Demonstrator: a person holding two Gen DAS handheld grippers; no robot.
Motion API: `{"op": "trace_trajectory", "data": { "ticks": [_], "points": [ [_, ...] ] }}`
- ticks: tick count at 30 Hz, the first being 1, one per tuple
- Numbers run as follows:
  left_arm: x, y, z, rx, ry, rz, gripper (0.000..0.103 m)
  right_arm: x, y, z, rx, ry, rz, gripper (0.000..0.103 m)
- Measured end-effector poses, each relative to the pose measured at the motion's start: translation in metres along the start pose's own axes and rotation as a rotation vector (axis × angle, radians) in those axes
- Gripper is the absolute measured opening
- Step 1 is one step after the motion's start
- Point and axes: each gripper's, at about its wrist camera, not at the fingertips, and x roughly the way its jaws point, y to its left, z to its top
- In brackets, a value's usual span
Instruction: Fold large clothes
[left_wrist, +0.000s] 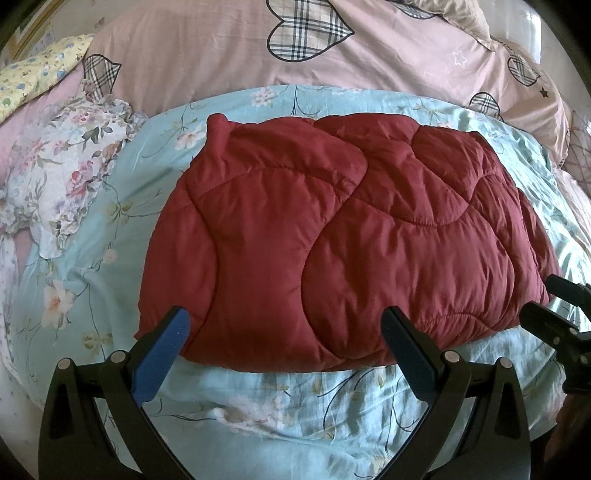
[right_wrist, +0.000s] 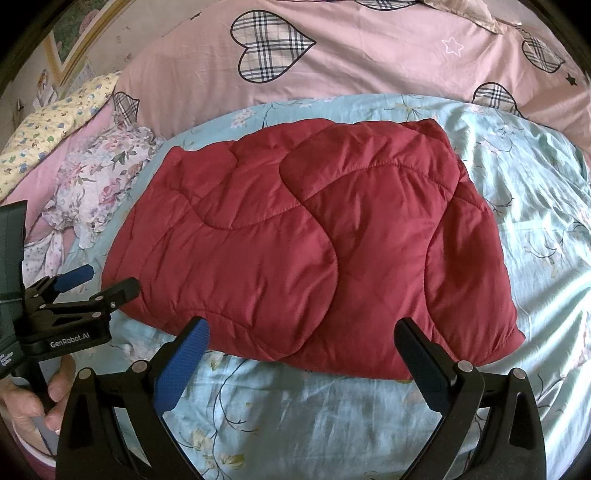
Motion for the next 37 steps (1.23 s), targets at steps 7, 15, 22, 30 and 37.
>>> {"op": "trace_trajectory", "data": {
  "ticks": [7,15,22,30,37],
  "points": [
    [-0.001,0.0,0.001,-0.01,-0.005,0.012,0.103,-0.001,0.0,0.001,-0.001,0.0,0.002,0.101],
    [-0.003,0.0,0.001,-0.006,-0.016,0.018,0.103,-0.002,0.001,0.004,-0.002,-0.002,0.002,0.101],
    [-0.004,0.001,0.002,-0.012,-0.021,0.025,0.103,-0.004,-0.001,0.007,0.005,-0.009,-0.001,0.101],
    [-0.002,0.009,0.006,-0.028,-0.015,0.027,0.103,0.0,-0.007,0.011,0.015,-0.008,-0.015,0.101],
    [0.0,0.009,0.01,-0.023,-0.004,0.007,0.103,0.002,-0.013,0.014,0.032,-0.005,-0.008,0.101]
  ]
}}
